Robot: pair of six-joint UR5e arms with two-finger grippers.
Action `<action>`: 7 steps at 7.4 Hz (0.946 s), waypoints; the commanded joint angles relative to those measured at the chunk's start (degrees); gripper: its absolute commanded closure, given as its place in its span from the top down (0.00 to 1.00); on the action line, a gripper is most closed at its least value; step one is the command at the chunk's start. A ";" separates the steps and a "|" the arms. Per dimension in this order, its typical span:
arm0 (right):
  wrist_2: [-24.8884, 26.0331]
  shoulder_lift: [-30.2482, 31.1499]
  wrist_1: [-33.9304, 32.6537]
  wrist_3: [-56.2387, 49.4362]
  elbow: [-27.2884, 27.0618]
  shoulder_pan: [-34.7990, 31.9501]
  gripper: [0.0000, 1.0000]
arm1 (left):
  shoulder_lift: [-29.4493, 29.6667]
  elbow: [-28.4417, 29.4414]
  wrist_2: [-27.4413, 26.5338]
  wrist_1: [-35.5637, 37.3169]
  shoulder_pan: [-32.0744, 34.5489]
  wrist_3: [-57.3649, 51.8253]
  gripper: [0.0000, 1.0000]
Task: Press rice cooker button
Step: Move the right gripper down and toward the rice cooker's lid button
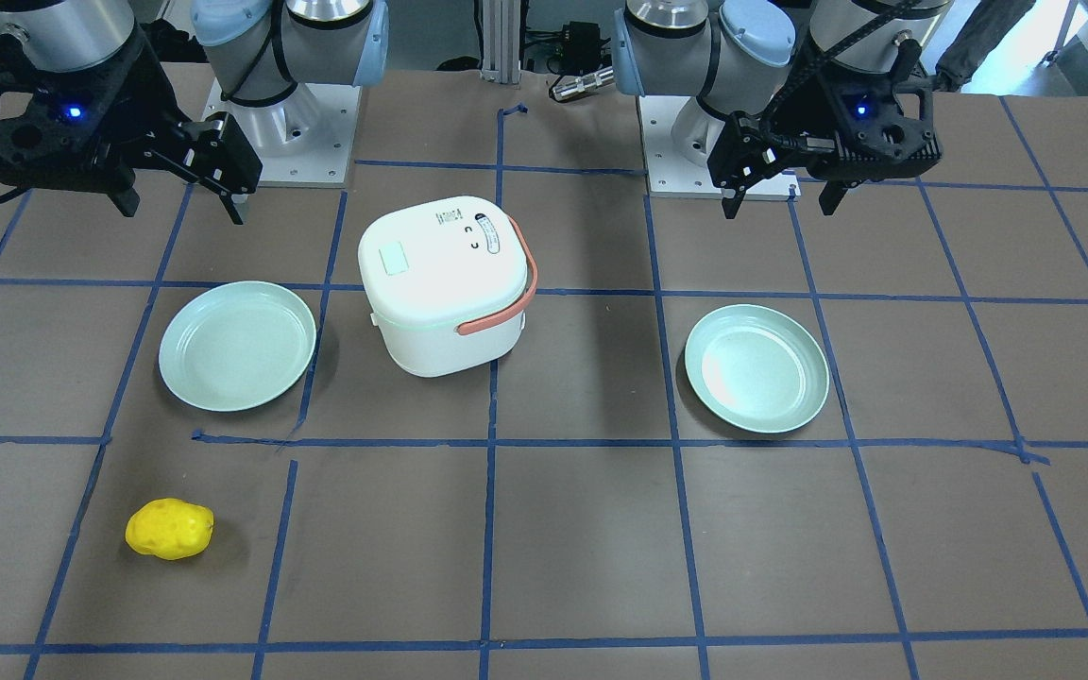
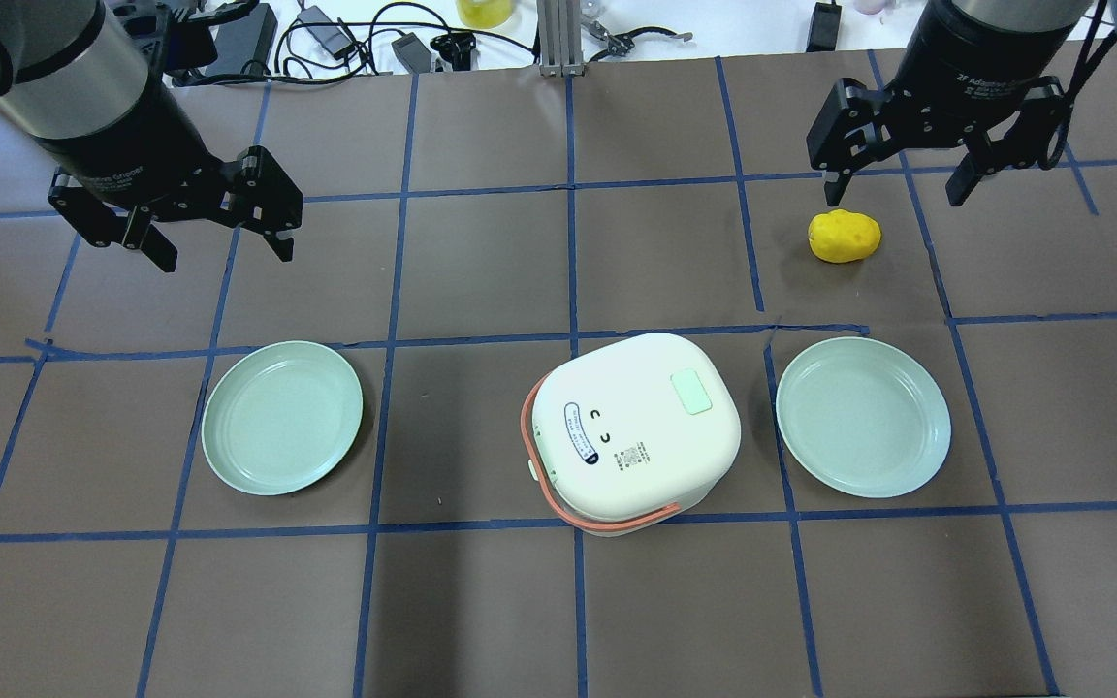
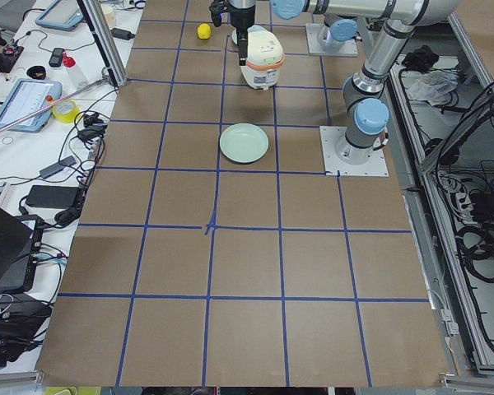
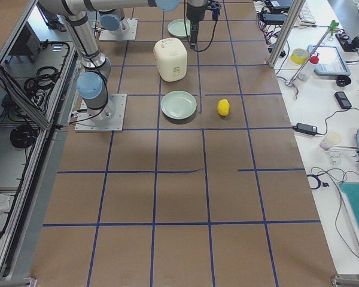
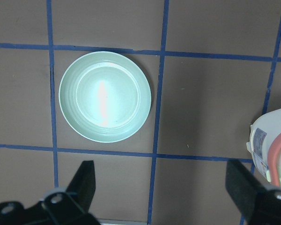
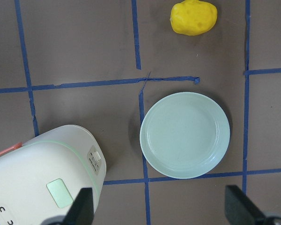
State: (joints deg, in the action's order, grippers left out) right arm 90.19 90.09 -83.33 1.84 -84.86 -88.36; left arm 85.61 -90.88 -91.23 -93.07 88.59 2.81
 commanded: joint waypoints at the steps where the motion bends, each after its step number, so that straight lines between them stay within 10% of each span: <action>1: -0.37 0.09 0.09 0.00 -0.39 -0.15 1.00 | 0.00 0.00 0.00 0.00 0.00 0.00 1.00; 3: -0.63 0.26 -0.08 -0.18 -1.62 -1.45 0.90 | 0.00 0.00 0.00 0.00 0.00 0.00 1.00; 7: -3.16 -0.70 -0.87 0.00 -6.27 -6.74 0.30 | 0.09 0.00 0.00 0.00 0.00 0.00 1.00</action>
State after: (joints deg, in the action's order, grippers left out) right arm 88.83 89.51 -84.20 1.92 -89.63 -94.55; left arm 85.62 -90.88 -91.23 -93.08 88.60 2.81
